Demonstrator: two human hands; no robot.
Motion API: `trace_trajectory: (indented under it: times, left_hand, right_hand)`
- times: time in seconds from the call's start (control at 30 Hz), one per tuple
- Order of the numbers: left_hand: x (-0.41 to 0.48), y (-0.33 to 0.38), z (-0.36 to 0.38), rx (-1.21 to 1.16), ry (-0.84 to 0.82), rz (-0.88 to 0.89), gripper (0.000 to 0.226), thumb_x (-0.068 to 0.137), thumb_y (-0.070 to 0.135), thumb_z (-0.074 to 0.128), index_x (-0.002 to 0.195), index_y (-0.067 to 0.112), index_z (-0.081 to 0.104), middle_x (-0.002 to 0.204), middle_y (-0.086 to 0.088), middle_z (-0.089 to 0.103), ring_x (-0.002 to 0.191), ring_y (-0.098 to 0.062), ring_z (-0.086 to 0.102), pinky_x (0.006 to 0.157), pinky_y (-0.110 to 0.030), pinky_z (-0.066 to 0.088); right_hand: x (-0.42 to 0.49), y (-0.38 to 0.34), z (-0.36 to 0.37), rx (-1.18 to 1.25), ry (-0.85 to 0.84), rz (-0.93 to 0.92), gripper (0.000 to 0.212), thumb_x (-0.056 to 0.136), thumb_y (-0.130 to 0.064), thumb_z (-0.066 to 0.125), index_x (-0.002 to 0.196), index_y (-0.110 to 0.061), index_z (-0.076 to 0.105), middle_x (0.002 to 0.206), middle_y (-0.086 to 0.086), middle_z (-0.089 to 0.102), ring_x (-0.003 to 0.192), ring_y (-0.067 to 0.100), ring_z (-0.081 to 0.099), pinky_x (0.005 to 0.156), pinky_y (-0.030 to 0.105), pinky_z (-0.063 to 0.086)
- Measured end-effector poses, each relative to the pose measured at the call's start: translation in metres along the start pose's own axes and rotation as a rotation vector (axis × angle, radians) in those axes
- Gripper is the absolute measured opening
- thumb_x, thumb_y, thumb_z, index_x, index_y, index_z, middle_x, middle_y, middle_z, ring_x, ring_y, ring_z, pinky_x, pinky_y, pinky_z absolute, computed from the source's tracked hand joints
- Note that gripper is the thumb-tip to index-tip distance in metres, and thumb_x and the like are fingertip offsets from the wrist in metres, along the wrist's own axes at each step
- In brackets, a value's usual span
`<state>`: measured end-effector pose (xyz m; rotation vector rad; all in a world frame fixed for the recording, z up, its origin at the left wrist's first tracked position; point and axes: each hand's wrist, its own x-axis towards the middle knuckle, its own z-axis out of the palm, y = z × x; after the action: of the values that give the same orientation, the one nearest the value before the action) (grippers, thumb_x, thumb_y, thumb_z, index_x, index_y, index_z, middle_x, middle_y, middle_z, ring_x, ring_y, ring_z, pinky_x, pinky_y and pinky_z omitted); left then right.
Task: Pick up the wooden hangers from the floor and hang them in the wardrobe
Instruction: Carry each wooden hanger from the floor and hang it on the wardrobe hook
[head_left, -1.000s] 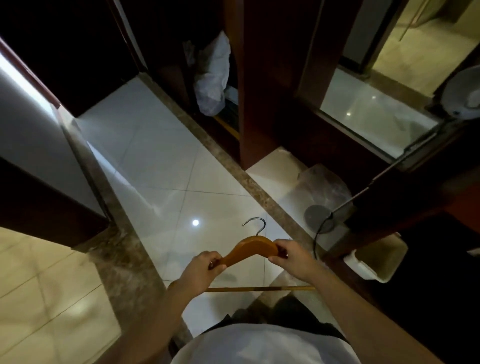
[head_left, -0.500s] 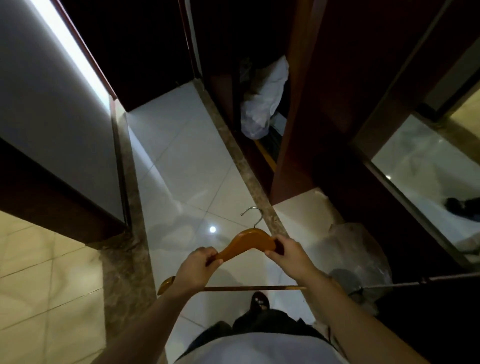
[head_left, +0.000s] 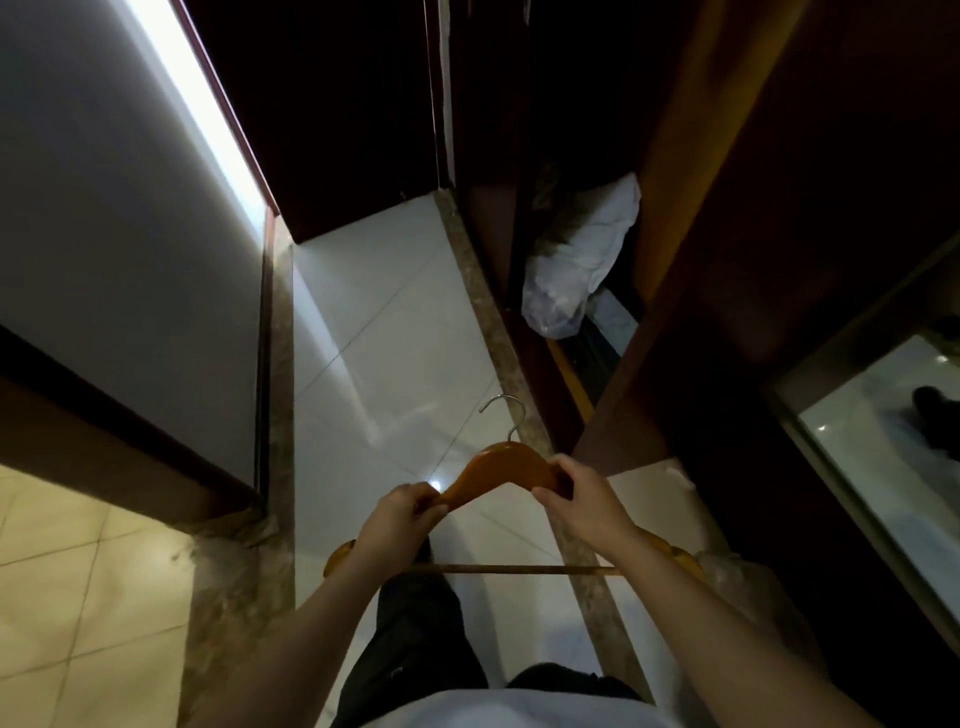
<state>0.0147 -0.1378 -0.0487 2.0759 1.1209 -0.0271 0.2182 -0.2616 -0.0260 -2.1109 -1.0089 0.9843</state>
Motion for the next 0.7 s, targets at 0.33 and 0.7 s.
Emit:
trace_trajectory:
  times: [0.33,0.7]
  left_hand:
    - [0.178,0.001,-0.132,-0.002,-0.017,0.111,0.015,0.093,0.032,0.053,0.099,0.02,0.06,0.082,0.003,0.054,0.073,-0.009,0.051,0.063,-0.017,0.036]
    - [0.351,0.063,-0.246,0.018,-0.028,0.379,0.018,0.093,0.032,0.052,0.104,0.021,0.06,0.093,0.002,0.061,0.084,-0.012,0.058,0.075,-0.023,0.048]
  right_hand:
    - [0.167,-0.1,-0.024,0.055,0.118,-0.004,0.02,0.088,-0.028,0.062,0.107,-0.024,0.057,0.097,-0.011,0.061,0.095,0.006,0.056,0.075,0.017,0.044]
    - [0.304,-0.183,-0.102,0.109,0.366,-0.037,0.02,0.089,-0.028,0.061,0.108,-0.027,0.056,0.102,-0.007,0.061,0.094,0.007,0.056,0.076,0.022,0.045]
